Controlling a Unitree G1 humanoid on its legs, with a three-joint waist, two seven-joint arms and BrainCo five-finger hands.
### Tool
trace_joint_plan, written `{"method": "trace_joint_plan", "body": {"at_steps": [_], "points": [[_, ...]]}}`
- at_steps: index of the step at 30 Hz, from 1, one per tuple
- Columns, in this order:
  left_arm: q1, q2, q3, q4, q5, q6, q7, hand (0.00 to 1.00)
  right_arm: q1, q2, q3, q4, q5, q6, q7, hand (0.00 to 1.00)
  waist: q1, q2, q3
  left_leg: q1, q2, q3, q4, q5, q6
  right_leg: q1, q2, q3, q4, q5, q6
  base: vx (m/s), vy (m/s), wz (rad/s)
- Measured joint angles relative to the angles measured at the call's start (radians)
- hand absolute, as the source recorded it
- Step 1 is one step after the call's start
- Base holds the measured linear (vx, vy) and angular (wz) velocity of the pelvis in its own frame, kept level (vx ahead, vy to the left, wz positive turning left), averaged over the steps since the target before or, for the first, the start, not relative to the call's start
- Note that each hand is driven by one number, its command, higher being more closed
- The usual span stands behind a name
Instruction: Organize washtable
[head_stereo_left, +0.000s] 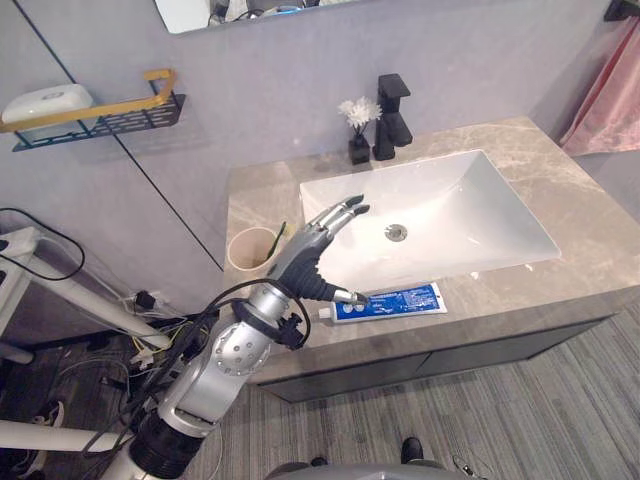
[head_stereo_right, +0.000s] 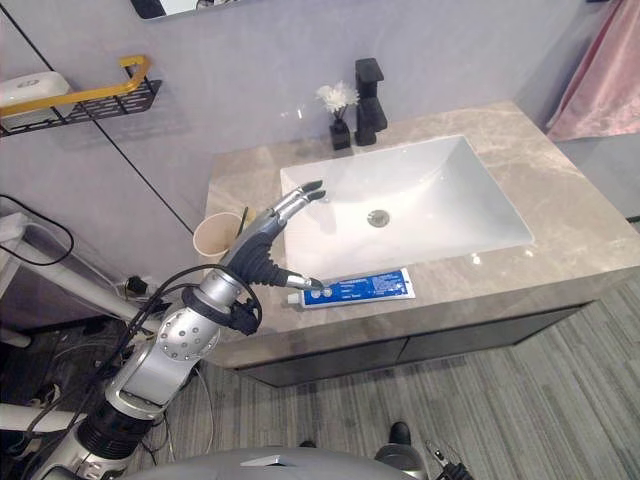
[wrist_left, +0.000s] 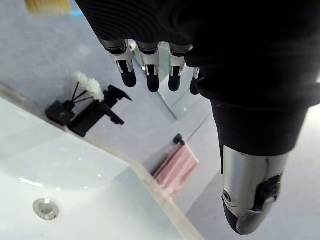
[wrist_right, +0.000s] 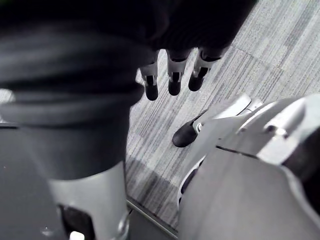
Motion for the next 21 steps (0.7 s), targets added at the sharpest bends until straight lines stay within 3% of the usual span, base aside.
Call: {"method": "trace_joint_plan", "body": {"at_steps": [5, 21], "points": [[0.0, 0.0, -0.042, 0.008, 0.0, 0.0, -0.02, 0.0, 0.0, 0.0, 0.0, -0.001, 0.0, 0.0, 0.0, 0.0, -0.018, 0.0, 0.0, 0.0, 0.0, 0.003, 0.001, -0.003, 0.002, -0.001, 0.0, 0.004, 0.0, 0.0, 0.0, 0.0, 0.001, -0.01], [-0.008, -0.016, -0.104, 0.133, 0.04, 0.008, -0.047, 0.0, 0.0, -0.002, 0.012, -0.002, 0.0, -0.001, -0.001, 0.0, -0.023, 0.001, 0.001, -0.015, -0.002, 0.016, 0.023, -0.013, 0.006, -0.017, -0.002, 0.019, 0.009, 0.002, 0.003, 0.0, 0.003, -0.03]]}}
